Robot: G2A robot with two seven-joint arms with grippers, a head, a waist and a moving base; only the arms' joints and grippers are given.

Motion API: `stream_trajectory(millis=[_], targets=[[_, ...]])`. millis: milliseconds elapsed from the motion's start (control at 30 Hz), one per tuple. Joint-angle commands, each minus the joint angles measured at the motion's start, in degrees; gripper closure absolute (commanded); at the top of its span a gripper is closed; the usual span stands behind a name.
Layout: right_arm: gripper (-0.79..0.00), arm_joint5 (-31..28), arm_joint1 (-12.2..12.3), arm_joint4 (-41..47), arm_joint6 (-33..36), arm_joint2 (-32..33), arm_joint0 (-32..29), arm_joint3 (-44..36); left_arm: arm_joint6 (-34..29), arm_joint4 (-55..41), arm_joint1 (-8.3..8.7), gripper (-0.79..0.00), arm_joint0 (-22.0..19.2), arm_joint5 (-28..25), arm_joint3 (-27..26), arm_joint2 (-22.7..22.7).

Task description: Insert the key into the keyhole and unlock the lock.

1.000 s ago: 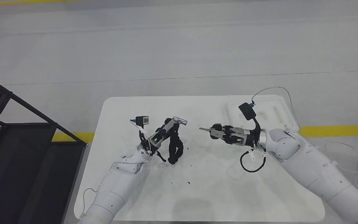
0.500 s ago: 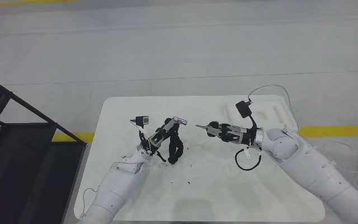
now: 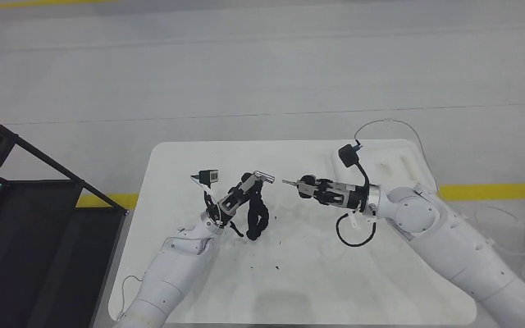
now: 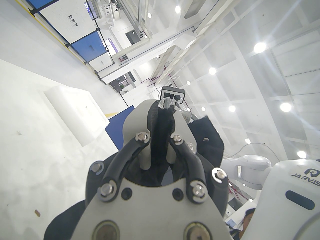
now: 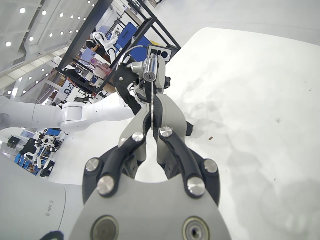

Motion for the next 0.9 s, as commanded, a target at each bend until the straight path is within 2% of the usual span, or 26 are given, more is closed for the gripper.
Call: stream_trajectory(millis=[0, 867], targets=[[0.000, 0.71, -0.06, -0.07, 0.12, 0.45, -0.34, -0.30, 0.00, 0.00, 0.00, 0.000, 0.00, 0.00, 0.00, 0.00], [0.000, 0.38, -2.20, -2.67, 2.86, 3.24, -1.10, -0.61, 0.00, 0.00, 0.00, 0.000, 0.00, 0.00, 0.00, 0.00]])
